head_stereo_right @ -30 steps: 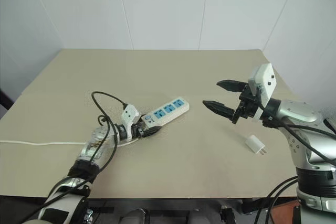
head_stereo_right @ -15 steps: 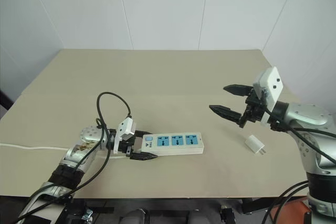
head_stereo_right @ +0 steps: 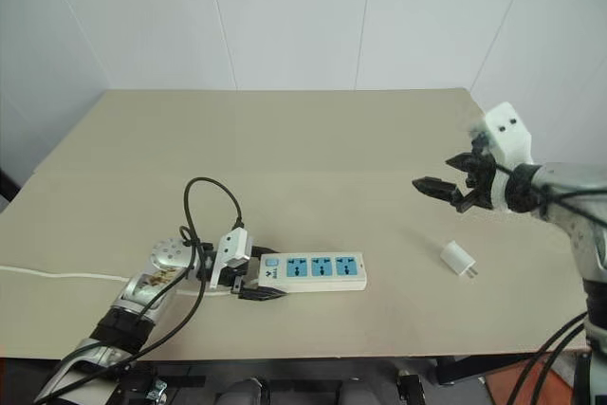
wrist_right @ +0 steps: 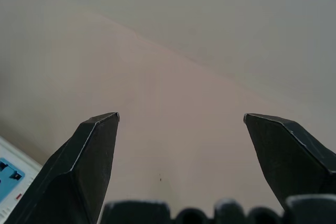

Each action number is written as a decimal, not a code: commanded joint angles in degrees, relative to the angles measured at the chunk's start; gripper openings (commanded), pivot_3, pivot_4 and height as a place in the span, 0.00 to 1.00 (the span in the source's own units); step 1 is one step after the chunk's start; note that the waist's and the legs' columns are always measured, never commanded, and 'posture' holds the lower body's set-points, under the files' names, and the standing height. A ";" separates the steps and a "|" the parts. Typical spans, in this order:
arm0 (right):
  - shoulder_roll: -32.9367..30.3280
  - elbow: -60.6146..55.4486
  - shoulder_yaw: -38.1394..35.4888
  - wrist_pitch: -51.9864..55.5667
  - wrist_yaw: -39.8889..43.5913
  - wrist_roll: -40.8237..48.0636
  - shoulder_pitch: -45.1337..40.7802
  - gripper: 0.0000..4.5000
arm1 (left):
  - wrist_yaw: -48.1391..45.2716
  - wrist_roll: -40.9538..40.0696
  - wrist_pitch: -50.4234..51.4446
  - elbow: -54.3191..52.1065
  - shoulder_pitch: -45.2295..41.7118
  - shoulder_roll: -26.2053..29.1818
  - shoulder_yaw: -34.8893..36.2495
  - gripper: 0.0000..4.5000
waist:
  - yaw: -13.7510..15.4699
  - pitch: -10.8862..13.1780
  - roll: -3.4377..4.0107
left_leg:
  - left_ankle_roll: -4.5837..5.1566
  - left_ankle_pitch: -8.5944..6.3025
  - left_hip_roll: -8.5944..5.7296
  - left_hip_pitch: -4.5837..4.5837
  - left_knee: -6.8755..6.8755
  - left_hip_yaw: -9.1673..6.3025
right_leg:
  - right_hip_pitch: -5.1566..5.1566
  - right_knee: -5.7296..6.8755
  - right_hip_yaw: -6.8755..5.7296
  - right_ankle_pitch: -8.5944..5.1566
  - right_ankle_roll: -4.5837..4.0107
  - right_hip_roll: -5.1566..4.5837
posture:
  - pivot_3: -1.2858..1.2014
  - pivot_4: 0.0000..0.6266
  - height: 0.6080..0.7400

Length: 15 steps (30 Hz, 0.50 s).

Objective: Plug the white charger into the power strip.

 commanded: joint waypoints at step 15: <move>-8.84 5.51 24.80 13.65 4.10 -3.74 -10.21 1.00 | -0.46 1.92 -5.66 4.74 -0.09 -1.52 -2.71 0.74 | 0.52 -0.07 0.12 | 0.02 -0.01 -0.03 -0.40 0.10 0.04 | -0.42 0.08 0.00 0.01 0.01 -0.05 | 0.52 0.24 1.00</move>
